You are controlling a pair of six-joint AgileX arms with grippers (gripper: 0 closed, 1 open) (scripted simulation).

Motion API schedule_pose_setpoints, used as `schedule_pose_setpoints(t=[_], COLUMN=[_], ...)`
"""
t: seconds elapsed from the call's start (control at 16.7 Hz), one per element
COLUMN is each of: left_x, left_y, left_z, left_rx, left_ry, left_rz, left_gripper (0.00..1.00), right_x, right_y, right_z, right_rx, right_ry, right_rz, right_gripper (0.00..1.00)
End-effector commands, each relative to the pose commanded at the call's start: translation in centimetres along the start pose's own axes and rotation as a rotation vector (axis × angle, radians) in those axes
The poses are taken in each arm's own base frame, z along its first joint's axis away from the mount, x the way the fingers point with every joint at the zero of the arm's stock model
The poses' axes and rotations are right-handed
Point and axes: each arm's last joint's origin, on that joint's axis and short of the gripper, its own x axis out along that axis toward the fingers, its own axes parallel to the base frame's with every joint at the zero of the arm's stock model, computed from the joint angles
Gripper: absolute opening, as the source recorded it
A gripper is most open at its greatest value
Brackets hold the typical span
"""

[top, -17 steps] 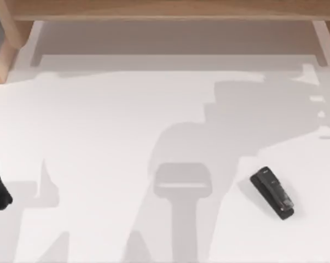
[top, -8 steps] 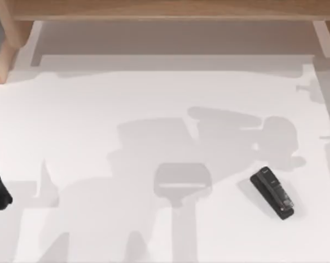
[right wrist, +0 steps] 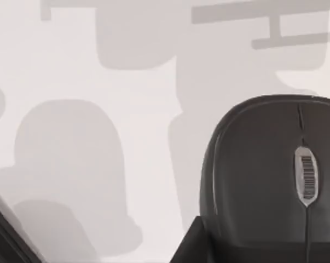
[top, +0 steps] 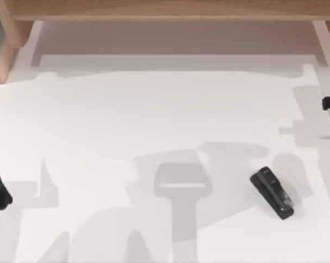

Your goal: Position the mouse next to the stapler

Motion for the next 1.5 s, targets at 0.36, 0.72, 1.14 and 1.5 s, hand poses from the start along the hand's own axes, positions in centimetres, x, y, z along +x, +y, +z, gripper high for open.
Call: schedule_pose_setpoints(t=[0.36,0.72,1.14,1.5], left_x=[0.0,0.0,0.0,0.0], left_y=[0.0,0.0,0.0,0.0], left_z=[0.0,0.0,0.0,0.0], left_rx=[0.0,0.0,0.0,0.0], left_ry=[0.0,0.0,0.0,0.0], left_rz=[0.0,0.0,0.0,0.0], left_gripper=[1.0,1.0,1.0,1.0], right_x=[4.1,4.9,4.7,4.0], right_y=[1.4,1.7,1.6,1.8], right_z=[-4.2,-5.0,-4.8,-4.2], right_rx=[-0.095,-0.116,-0.11,-0.111], right_ry=[0.102,0.122,0.109,0.062], right_rz=[0.006,0.007,0.01,0.021], right_gripper=[0.0,0.0,0.0,0.0])
